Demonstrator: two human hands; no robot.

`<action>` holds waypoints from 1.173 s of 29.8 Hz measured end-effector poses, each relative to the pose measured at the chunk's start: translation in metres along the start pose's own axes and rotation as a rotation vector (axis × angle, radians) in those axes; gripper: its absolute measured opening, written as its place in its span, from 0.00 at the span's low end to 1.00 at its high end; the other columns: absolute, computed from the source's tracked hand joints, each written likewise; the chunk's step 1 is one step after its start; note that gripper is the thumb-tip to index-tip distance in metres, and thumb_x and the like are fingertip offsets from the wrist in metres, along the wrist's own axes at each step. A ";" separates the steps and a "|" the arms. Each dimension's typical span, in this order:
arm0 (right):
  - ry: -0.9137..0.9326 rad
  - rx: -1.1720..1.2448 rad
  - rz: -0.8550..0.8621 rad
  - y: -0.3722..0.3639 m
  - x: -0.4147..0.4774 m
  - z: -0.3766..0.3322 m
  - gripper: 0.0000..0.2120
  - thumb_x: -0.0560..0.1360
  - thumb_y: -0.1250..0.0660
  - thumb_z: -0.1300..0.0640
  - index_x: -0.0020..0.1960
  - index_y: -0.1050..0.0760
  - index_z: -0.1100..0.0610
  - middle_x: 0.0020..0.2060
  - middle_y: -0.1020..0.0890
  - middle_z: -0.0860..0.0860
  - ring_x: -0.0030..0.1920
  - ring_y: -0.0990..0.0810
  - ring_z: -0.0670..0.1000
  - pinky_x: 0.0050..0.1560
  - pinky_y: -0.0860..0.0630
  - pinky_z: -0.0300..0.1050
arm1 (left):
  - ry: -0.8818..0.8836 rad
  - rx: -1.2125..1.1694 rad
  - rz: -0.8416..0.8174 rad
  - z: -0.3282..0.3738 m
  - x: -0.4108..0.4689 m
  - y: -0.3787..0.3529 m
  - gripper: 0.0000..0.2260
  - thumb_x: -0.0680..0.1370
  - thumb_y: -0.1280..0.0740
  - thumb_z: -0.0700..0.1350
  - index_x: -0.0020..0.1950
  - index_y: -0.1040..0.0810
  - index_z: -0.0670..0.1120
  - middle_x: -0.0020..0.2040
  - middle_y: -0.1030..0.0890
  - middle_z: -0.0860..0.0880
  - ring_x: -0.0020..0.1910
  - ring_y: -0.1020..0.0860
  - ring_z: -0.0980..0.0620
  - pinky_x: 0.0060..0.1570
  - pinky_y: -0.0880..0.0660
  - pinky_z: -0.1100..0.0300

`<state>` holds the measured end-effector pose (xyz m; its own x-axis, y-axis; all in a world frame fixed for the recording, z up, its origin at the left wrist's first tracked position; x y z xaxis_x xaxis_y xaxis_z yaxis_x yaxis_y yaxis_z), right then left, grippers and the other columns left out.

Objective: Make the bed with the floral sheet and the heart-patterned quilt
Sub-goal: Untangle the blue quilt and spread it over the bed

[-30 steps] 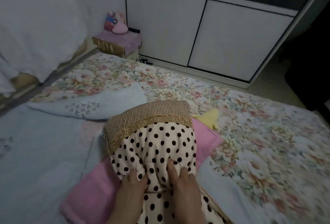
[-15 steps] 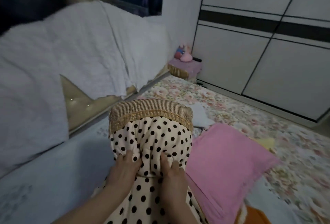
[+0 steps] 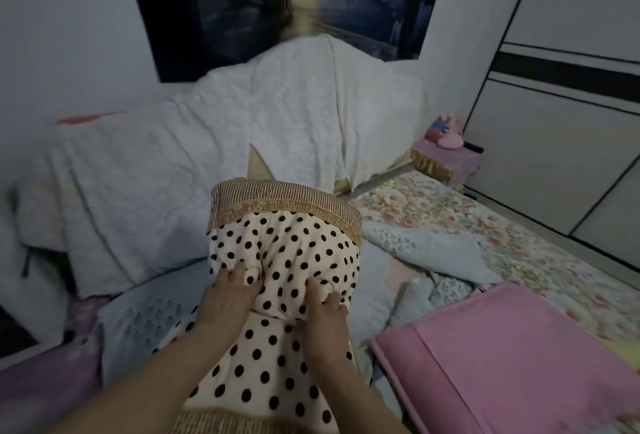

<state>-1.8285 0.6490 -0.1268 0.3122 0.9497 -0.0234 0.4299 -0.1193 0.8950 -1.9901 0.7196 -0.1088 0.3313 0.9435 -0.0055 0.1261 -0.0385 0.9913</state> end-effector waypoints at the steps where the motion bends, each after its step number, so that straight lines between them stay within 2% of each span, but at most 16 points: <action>1: -0.021 -0.017 -0.060 -0.007 0.002 -0.007 0.34 0.79 0.42 0.60 0.79 0.53 0.46 0.70 0.39 0.59 0.65 0.35 0.60 0.62 0.28 0.51 | 0.068 0.020 -0.060 -0.015 -0.003 -0.001 0.26 0.82 0.40 0.51 0.78 0.45 0.62 0.77 0.46 0.41 0.72 0.41 0.35 0.63 0.29 0.43; 2: -0.056 -0.019 -0.116 -0.014 0.003 -0.009 0.35 0.79 0.40 0.58 0.79 0.55 0.46 0.72 0.41 0.60 0.68 0.37 0.61 0.64 0.29 0.53 | 0.128 0.026 -0.128 -0.024 -0.006 -0.001 0.28 0.83 0.42 0.52 0.78 0.54 0.63 0.79 0.54 0.41 0.75 0.48 0.34 0.68 0.37 0.37; 4: -0.097 -0.051 -0.177 -0.021 0.002 -0.010 0.40 0.79 0.38 0.59 0.80 0.61 0.46 0.76 0.48 0.60 0.75 0.45 0.65 0.69 0.34 0.58 | 0.177 0.000 -0.188 -0.035 -0.005 -0.007 0.32 0.83 0.43 0.55 0.78 0.63 0.63 0.79 0.65 0.42 0.77 0.61 0.33 0.69 0.48 0.29; 6: -0.078 -0.078 -0.171 -0.024 -0.004 -0.008 0.42 0.79 0.37 0.61 0.79 0.64 0.46 0.78 0.52 0.59 0.77 0.53 0.65 0.72 0.39 0.59 | 0.155 -0.014 -0.213 -0.037 -0.002 -0.010 0.33 0.83 0.43 0.55 0.78 0.64 0.62 0.78 0.68 0.43 0.76 0.65 0.34 0.68 0.53 0.27; 10: -0.062 -0.056 -0.123 -0.024 -0.015 0.013 0.44 0.77 0.38 0.64 0.79 0.64 0.46 0.78 0.47 0.58 0.77 0.50 0.64 0.73 0.39 0.56 | 0.053 -0.073 -0.176 -0.018 0.006 -0.016 0.34 0.83 0.41 0.53 0.78 0.63 0.62 0.74 0.74 0.48 0.76 0.68 0.39 0.62 0.72 0.29; 11: -0.060 -0.057 -0.126 -0.026 -0.016 0.017 0.44 0.77 0.38 0.64 0.80 0.64 0.47 0.77 0.45 0.58 0.77 0.49 0.63 0.73 0.38 0.55 | 0.040 -0.083 -0.174 -0.015 0.005 -0.015 0.34 0.83 0.41 0.53 0.78 0.63 0.62 0.74 0.74 0.48 0.76 0.68 0.40 0.62 0.72 0.30; 13: -0.118 -0.063 -0.138 -0.024 -0.021 0.041 0.43 0.77 0.38 0.63 0.80 0.63 0.48 0.76 0.43 0.58 0.76 0.46 0.62 0.72 0.37 0.54 | -0.033 -0.081 -0.184 0.013 0.014 -0.017 0.35 0.82 0.39 0.53 0.78 0.62 0.62 0.77 0.72 0.46 0.77 0.68 0.40 0.68 0.64 0.30; 15: -0.144 -0.072 -0.118 -0.023 -0.025 0.060 0.43 0.77 0.38 0.62 0.80 0.64 0.48 0.75 0.41 0.58 0.74 0.42 0.61 0.70 0.34 0.52 | -0.094 -0.081 -0.184 0.037 0.018 -0.013 0.35 0.82 0.38 0.53 0.79 0.60 0.62 0.78 0.70 0.46 0.76 0.68 0.39 0.70 0.56 0.30; 17: -0.201 -0.062 -0.084 -0.016 -0.028 0.087 0.43 0.76 0.39 0.64 0.80 0.63 0.49 0.73 0.39 0.58 0.72 0.40 0.60 0.68 0.32 0.51 | -0.174 -0.071 -0.190 0.073 0.028 -0.009 0.35 0.81 0.37 0.53 0.79 0.59 0.62 0.78 0.69 0.46 0.77 0.68 0.39 0.71 0.53 0.29; 21: -0.261 -0.006 -0.073 -0.001 -0.029 0.128 0.40 0.78 0.40 0.62 0.80 0.61 0.48 0.73 0.39 0.59 0.74 0.42 0.62 0.73 0.38 0.52 | -0.278 0.010 -0.189 0.132 0.036 -0.003 0.37 0.81 0.38 0.56 0.78 0.62 0.62 0.79 0.67 0.46 0.77 0.66 0.38 0.70 0.50 0.28; 24: -0.334 0.023 -0.081 0.018 -0.034 0.169 0.41 0.79 0.39 0.57 0.80 0.65 0.48 0.76 0.43 0.58 0.77 0.47 0.61 0.76 0.45 0.50 | -0.389 0.078 -0.191 0.187 0.037 -0.006 0.36 0.81 0.40 0.57 0.79 0.63 0.61 0.79 0.66 0.45 0.77 0.65 0.37 0.70 0.53 0.29; 26: -0.408 0.008 -0.024 0.031 -0.038 0.212 0.43 0.79 0.38 0.57 0.78 0.69 0.49 0.77 0.44 0.58 0.77 0.46 0.60 0.76 0.46 0.49 | -0.477 0.111 -0.199 0.239 0.039 -0.008 0.35 0.82 0.41 0.58 0.79 0.62 0.60 0.79 0.66 0.45 0.77 0.66 0.38 0.70 0.56 0.29; 30: -0.609 0.031 0.090 0.042 -0.059 0.308 0.41 0.80 0.39 0.57 0.79 0.67 0.50 0.78 0.46 0.58 0.77 0.47 0.60 0.74 0.42 0.50 | -0.650 0.162 -0.237 0.344 0.039 -0.025 0.37 0.80 0.40 0.61 0.79 0.63 0.60 0.79 0.66 0.45 0.77 0.66 0.38 0.69 0.60 0.29; 31: -0.629 0.038 0.097 0.043 -0.063 0.311 0.41 0.80 0.40 0.56 0.79 0.67 0.50 0.78 0.45 0.58 0.77 0.46 0.61 0.73 0.39 0.51 | -0.667 0.170 -0.239 0.347 0.037 -0.027 0.37 0.80 0.40 0.62 0.79 0.63 0.60 0.79 0.66 0.46 0.77 0.66 0.39 0.69 0.60 0.28; 34: -0.759 0.078 0.229 0.038 -0.075 0.404 0.42 0.79 0.38 0.54 0.77 0.68 0.49 0.75 0.41 0.63 0.75 0.41 0.65 0.71 0.36 0.55 | -0.798 0.174 -0.226 0.442 0.041 -0.051 0.38 0.79 0.40 0.64 0.78 0.63 0.61 0.79 0.66 0.46 0.77 0.65 0.39 0.69 0.59 0.28; 35: -0.779 0.060 0.213 0.043 -0.075 0.407 0.42 0.79 0.37 0.53 0.76 0.68 0.49 0.75 0.40 0.64 0.74 0.40 0.66 0.71 0.36 0.56 | -0.800 0.156 -0.232 0.446 0.041 -0.050 0.38 0.79 0.41 0.64 0.78 0.63 0.61 0.80 0.66 0.46 0.77 0.65 0.38 0.69 0.58 0.27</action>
<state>-1.4887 0.4553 -0.2681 0.8834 0.4333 -0.1782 0.3324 -0.3115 0.8902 -1.5661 0.6131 -0.2169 0.8354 0.4186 -0.3562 0.3807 0.0269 0.9243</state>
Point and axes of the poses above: each hand's wrist, its own x-axis towards the middle knuckle, its own y-axis out of the back of the hand, z = x × y, the point moved 2 cm from there along x, towards the middle knuckle
